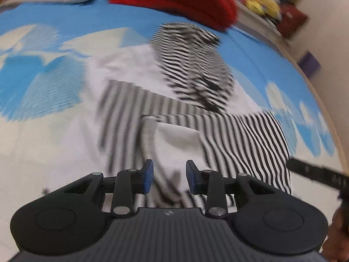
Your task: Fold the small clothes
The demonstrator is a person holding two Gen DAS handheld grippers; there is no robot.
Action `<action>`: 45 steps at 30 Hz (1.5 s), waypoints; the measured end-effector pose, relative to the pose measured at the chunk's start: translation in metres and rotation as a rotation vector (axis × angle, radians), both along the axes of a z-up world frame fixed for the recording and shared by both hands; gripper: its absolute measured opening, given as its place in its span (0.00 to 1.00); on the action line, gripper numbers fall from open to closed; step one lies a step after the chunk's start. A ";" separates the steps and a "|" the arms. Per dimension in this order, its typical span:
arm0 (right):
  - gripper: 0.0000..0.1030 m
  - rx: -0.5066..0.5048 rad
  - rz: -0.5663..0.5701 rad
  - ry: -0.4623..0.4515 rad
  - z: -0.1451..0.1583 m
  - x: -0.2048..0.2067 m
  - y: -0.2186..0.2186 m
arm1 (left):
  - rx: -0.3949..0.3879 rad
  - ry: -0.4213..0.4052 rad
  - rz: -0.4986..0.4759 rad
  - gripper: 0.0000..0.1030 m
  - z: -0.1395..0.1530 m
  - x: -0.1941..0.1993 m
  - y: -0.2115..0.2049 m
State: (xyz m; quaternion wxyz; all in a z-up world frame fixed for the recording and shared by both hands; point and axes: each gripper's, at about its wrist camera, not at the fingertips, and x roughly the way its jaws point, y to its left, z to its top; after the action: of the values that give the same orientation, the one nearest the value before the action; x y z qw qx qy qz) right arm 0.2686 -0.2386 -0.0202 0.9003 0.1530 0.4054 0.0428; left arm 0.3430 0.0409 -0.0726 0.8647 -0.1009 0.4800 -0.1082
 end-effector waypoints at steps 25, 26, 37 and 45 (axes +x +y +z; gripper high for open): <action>0.27 0.034 -0.211 0.270 -0.052 0.015 -0.047 | -0.038 -0.020 0.498 0.13 0.020 -0.028 0.086; 0.27 0.035 -0.227 0.280 -0.055 0.015 -0.049 | -0.057 -0.017 0.469 0.13 0.018 -0.023 0.084; 0.26 -0.072 -0.216 0.166 -0.036 0.019 -0.045 | 0.013 0.036 0.328 0.16 -0.002 -0.007 0.068; 0.26 0.025 -0.267 0.307 -0.061 0.025 -0.063 | 0.093 0.053 0.295 0.18 -0.006 -0.004 0.058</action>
State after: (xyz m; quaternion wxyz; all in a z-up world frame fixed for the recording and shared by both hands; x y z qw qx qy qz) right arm 0.2937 -0.3014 -0.0811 0.8237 0.2211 0.5133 -0.0957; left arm 0.3385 0.0988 -0.0785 0.8621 -0.1330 0.4869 0.0447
